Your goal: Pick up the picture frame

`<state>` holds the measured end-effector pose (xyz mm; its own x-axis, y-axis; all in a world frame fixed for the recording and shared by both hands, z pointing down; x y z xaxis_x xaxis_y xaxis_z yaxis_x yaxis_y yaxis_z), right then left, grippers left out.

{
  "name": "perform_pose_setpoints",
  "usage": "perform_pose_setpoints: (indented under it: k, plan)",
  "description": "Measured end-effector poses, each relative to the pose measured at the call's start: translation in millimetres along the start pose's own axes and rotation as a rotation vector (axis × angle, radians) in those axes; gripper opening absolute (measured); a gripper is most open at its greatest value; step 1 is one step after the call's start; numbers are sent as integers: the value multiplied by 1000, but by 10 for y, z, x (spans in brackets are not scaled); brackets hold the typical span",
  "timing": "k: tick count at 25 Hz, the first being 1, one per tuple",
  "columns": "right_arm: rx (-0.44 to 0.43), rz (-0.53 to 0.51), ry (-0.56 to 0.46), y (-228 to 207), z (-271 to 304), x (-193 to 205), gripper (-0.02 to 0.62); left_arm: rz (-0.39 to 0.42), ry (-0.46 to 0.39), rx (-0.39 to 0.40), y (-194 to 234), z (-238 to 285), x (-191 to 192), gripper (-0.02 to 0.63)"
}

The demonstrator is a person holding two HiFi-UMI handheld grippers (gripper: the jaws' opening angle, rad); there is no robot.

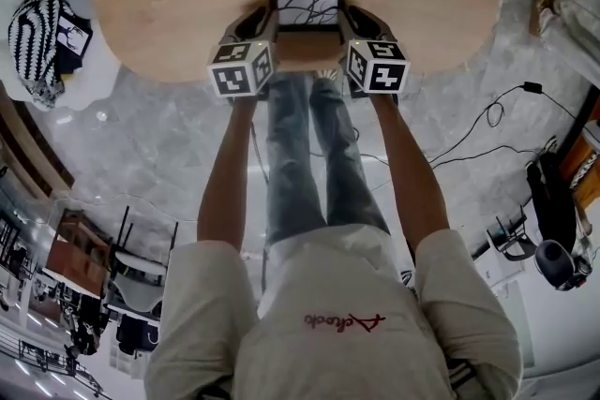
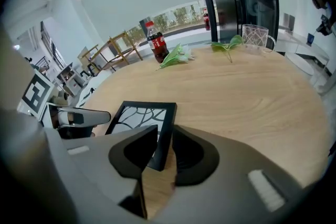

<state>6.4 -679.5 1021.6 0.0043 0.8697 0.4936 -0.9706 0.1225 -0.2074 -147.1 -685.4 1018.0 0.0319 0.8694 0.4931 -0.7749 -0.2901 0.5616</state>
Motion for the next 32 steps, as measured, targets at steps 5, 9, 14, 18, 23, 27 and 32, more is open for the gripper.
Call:
perform_pose_setpoints:
  k: [5, 9, 14, 18, 23, 27, 32]
  plan:
    - [-36, 28, 23, 11, 90, 21, 157, -1, 16, 0, 7, 75, 52, 113]
    - [-37, 29, 35, 22, 146, 65, 161, -7, 26, -6, 31, 126, 97, 126]
    - [-18, 27, 45, 29, 206, 90, 123, -17, 31, -5, 49, 181, 107, 123]
    - [-15, 17, 49, 46, 225, 96, 104, -19, 31, -18, 63, 194, 114, 103]
    - [-1, 23, 39, 41, 233, 94, 101, -23, 29, -24, 69, 206, 112, 93]
    - [21, 34, 37, 33, 211, 87, 86, -32, 21, -35, 53, 188, 103, 82]
    - [31, 39, 29, 36, 191, 74, 81, -29, 11, -39, 48, 168, 92, 75]
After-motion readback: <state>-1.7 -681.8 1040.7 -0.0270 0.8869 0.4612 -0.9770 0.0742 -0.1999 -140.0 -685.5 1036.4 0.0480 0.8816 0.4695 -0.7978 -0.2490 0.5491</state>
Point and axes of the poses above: the fingertips, and each gripper's own axes: z forward along the fingers, y to its left, x out of its underside, the point moved 1 cm from there along -z, backward along the fingers, and after that the axes turned 10 degrees about x, right-handed, at the moved point
